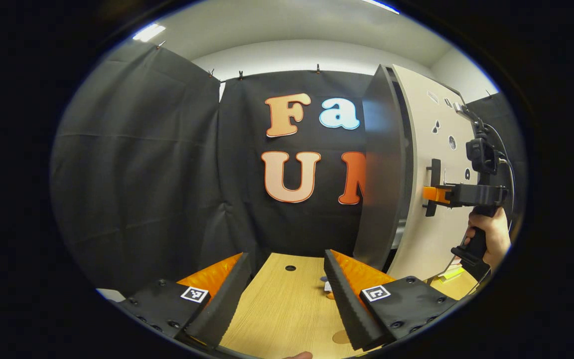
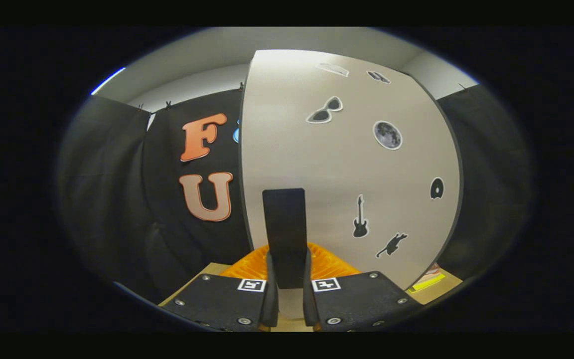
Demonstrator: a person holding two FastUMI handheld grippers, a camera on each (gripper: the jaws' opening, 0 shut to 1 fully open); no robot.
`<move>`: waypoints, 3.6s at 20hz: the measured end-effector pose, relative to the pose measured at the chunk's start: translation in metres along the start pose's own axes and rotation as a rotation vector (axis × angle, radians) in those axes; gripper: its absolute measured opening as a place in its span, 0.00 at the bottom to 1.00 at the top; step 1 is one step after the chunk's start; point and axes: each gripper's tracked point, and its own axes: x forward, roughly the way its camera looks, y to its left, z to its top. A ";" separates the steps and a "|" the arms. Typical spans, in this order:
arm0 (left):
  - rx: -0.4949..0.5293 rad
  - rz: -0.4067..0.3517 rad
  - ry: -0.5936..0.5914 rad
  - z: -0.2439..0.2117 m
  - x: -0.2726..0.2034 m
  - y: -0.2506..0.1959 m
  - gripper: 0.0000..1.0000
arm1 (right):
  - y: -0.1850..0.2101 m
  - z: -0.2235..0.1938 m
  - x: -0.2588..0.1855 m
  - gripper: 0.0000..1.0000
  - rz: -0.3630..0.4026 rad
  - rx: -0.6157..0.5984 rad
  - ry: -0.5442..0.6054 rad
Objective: Open the cabinet door with the right hand, grasp the bottle in the cabinet with the left hand and place it on the coaster, then close the cabinet door with the right hand.
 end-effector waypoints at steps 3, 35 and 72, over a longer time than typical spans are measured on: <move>0.008 -0.022 0.000 0.001 -0.008 -0.006 0.93 | -0.005 0.000 -0.024 0.20 -0.015 0.007 -0.003; -0.037 -0.261 0.080 -0.026 -0.053 -0.130 0.99 | -0.251 0.002 -0.285 0.08 -0.339 0.015 -0.011; 0.022 -0.368 -0.038 0.002 0.036 -0.326 0.96 | -0.356 0.009 -0.345 0.09 -0.204 -0.006 -0.004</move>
